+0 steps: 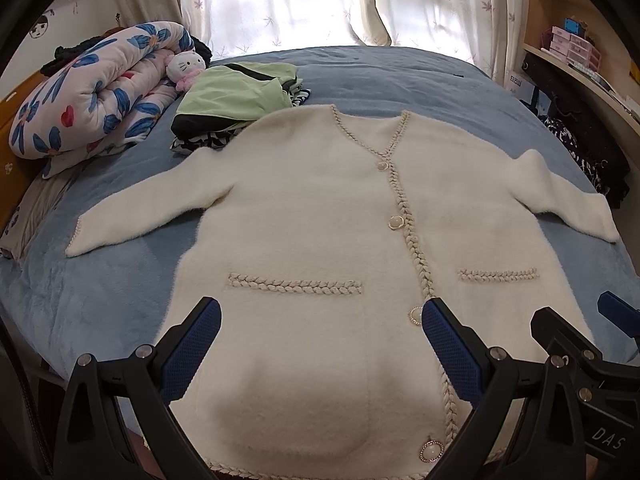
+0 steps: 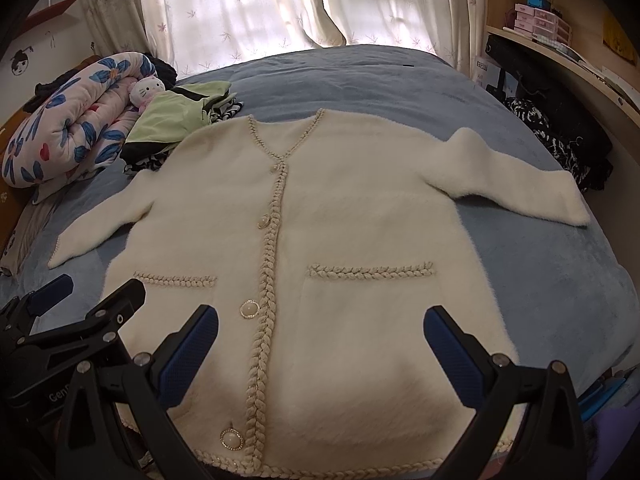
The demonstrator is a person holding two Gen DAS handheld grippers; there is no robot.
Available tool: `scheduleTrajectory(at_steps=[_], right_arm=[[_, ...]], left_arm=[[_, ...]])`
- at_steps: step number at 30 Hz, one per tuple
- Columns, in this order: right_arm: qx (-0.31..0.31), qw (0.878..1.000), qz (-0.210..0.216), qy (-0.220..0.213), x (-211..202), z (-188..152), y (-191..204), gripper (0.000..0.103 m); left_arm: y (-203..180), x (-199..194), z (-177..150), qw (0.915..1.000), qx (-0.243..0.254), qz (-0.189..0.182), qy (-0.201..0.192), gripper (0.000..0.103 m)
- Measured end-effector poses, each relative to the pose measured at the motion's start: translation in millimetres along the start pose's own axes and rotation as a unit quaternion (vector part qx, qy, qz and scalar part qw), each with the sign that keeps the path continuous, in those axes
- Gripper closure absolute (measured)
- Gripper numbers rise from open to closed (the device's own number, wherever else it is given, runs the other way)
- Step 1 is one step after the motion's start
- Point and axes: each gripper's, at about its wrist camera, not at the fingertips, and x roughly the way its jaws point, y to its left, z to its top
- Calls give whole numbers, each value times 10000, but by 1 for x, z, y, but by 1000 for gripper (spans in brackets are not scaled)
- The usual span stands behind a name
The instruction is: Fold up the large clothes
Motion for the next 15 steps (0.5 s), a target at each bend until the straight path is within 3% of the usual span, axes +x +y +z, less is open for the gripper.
scheduleTrajectory(at_steps=[15], right_arm=[[35, 10000, 46, 13, -2, -3, 1, 0]], left_arm=[[1, -2, -1, 10000, -23, 20, 27, 3]])
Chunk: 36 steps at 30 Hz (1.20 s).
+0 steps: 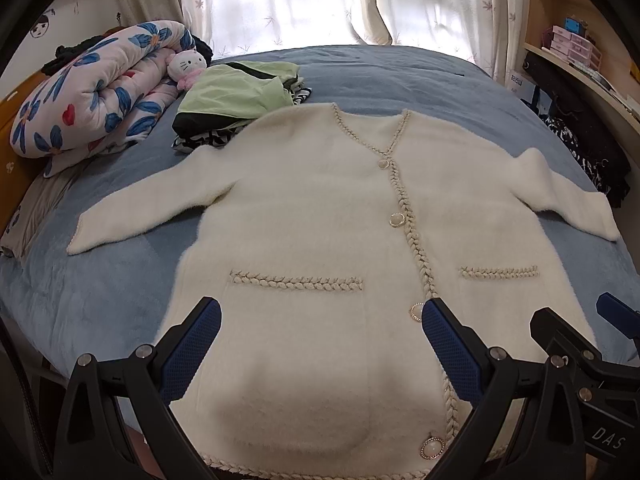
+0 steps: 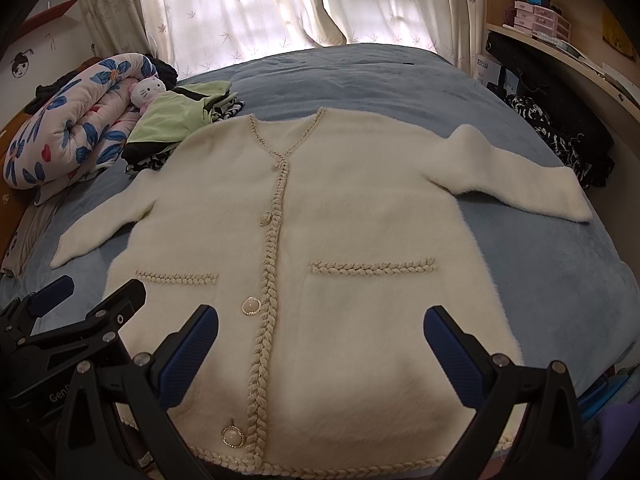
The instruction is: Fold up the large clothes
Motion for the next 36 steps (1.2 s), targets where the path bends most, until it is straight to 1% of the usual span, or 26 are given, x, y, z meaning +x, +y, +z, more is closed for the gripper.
scheduleTrajectory(at_steps=[36], right_arm=[[11, 10000, 24, 37, 1, -4, 2, 0]], left_arm=[[3, 0, -4, 10000, -14, 12, 64, 3]])
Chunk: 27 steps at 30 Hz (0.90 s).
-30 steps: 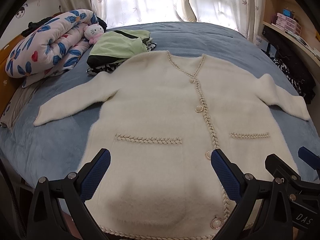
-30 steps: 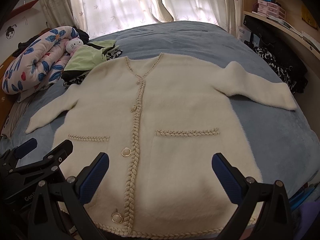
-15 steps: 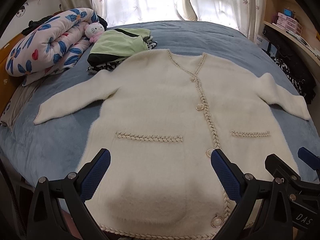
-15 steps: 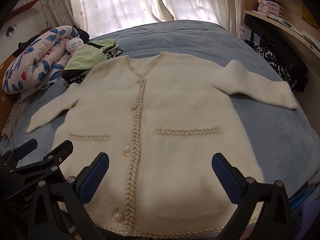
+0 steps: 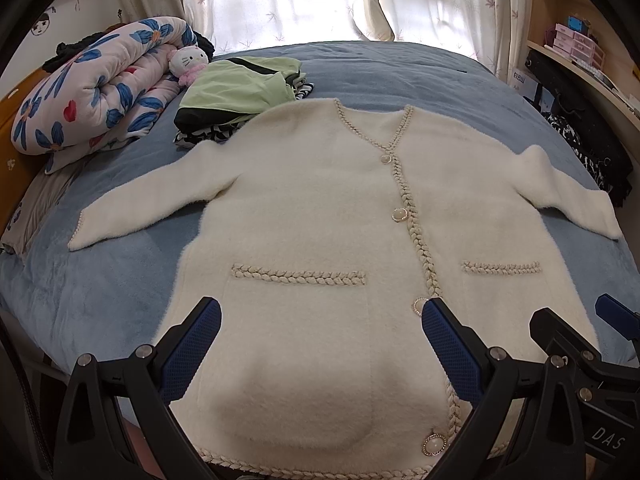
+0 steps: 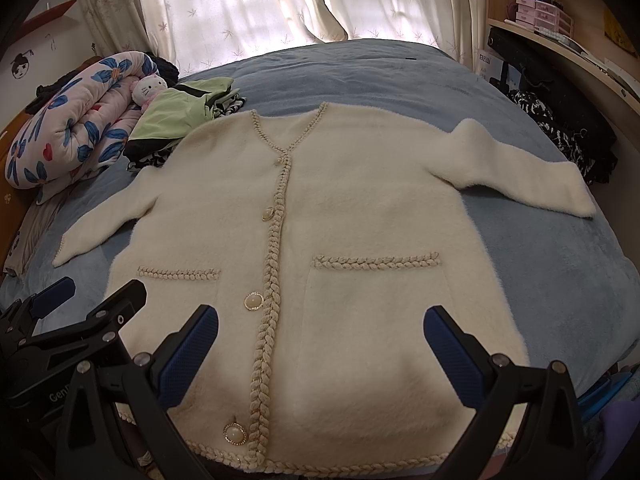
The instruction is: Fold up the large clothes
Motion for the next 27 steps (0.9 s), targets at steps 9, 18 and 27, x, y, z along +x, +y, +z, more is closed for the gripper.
scheduleTrajectory(at_steps=[9, 18, 27], right_arm=[[13, 10000, 10, 12, 1, 0, 0, 0], [80, 9999, 55, 37, 3, -5, -1, 0], [103, 9999, 9, -134, 0, 10, -14, 0]], left_arm=[[-2, 0, 1, 10000, 20, 12, 32, 3], [-8, 3, 7, 9999, 84, 24, 55, 3], [-18, 2, 24, 9997, 213, -15, -72, 3]])
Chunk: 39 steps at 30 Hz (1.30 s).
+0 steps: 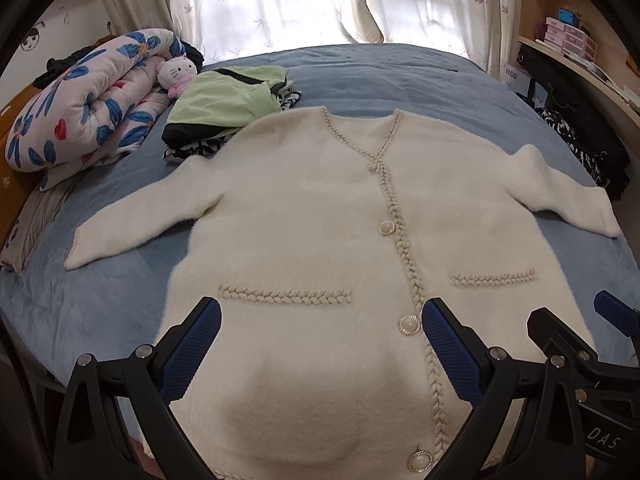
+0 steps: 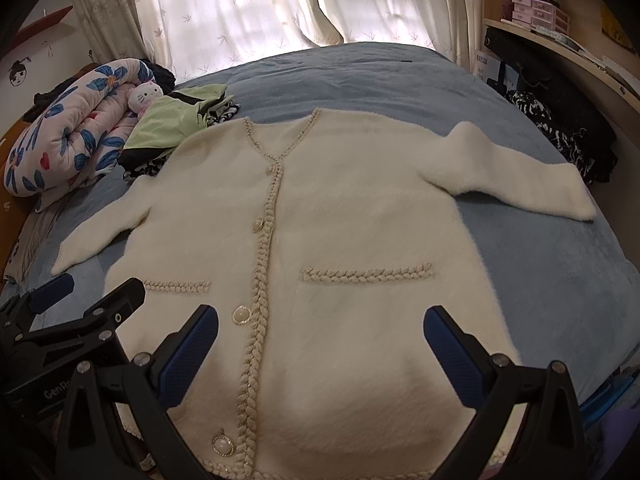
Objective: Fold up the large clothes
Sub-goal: 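Grasp the cardigan sleeve cuff with the right gripper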
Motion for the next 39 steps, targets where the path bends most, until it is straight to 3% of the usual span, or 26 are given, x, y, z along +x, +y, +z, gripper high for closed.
scheduleTrajectory(at_steps=[17, 23, 25, 30, 35, 39], right_arm=[[3, 9950, -172, -982, -35, 57, -51, 0], [-135, 9803, -1082, -1646, -52, 78, -82, 0], [-115, 9769, -1297, -1692, -53, 85, -96, 0], [384, 9708, -1308, -1975, -54, 90, -143, 0], [1385, 9787, -632, -1378, -28, 100, -213, 0], [2274, 9668, -470, -1068, 0, 98, -273, 0]], left_arm=[[-53, -16, 51, 9981, 284, -158, -526, 3], [-86, -23, 80, 9951, 434, -345, -818, 3], [-100, -23, 90, 9938, 501, -411, -903, 3], [-139, -15, 112, 9899, 715, -481, -1125, 3], [-180, 14, 134, 9879, 763, -800, -1086, 3], [-217, 45, 144, 9855, 996, -839, -1092, 3]])
